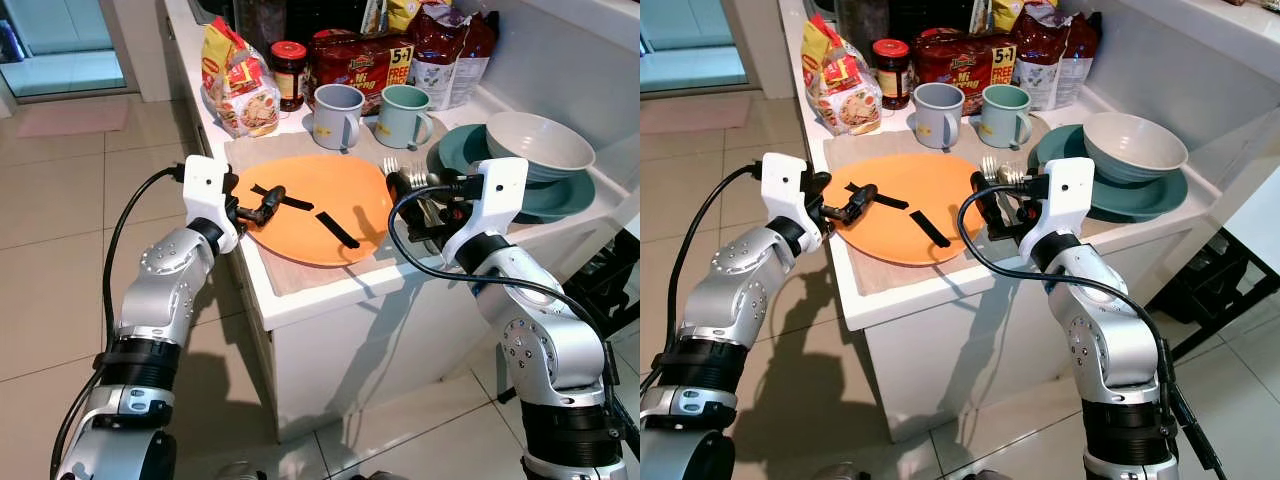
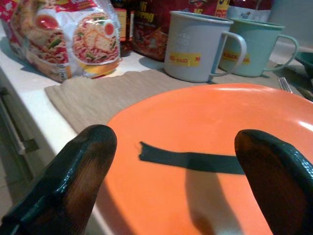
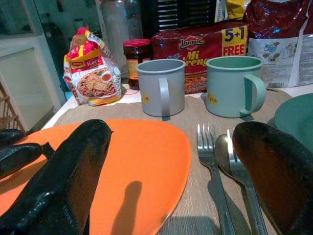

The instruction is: Setting the table

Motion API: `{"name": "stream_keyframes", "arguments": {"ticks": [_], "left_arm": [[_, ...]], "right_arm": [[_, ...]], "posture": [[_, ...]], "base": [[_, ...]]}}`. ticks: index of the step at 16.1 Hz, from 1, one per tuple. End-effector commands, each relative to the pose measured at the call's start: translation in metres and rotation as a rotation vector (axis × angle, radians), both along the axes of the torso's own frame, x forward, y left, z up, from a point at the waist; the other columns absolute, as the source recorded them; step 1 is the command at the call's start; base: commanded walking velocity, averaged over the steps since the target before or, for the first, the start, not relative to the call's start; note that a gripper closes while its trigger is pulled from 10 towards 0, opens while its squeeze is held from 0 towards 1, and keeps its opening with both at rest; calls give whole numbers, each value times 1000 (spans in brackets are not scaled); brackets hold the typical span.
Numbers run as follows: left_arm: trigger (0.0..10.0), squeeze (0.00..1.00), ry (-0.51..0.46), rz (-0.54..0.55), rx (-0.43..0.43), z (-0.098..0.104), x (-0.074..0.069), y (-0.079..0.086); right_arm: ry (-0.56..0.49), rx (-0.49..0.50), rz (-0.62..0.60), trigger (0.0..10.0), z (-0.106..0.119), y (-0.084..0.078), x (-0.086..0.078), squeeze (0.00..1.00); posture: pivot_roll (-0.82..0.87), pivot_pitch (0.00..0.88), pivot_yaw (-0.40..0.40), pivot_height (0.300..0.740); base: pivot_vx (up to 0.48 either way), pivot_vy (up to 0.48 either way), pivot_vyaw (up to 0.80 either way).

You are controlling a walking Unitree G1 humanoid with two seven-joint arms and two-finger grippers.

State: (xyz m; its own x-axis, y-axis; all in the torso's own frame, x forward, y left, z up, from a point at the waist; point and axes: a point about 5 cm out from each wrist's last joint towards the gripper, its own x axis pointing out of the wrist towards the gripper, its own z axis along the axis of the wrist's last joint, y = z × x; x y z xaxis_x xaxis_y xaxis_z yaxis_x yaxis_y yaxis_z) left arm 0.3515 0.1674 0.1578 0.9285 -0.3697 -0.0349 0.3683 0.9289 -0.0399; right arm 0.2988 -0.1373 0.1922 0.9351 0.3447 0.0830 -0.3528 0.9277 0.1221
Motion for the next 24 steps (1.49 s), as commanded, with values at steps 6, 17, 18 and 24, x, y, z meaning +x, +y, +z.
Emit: {"name": "stream_keyframes", "arguments": {"ticks": [6,17,18,24], "left_arm": [[10000,0,65,-97,-133,-16,0,-6],[10000,0,13,-208,108,-15,3,-13],[10000,0,13,-211,126,-16,3,-13],[10000,0,16,-337,176,-31,-5,-21]], "right_arm": [[24,31,-29,10000,1,-9,4,0],[12,13,-27,10000,6,-12,11,0],[12,14,-26,10000,6,-12,11,0],[19,89,-115,10000,13,-29,21,0]], "posture": [[59,32,-48,740],[59,29,-54,740],[59,29,-54,740],[61,30,-50,740]], "base": [[0,0,0],[0,0,0],[0,0,0],[0,0,0]]}}
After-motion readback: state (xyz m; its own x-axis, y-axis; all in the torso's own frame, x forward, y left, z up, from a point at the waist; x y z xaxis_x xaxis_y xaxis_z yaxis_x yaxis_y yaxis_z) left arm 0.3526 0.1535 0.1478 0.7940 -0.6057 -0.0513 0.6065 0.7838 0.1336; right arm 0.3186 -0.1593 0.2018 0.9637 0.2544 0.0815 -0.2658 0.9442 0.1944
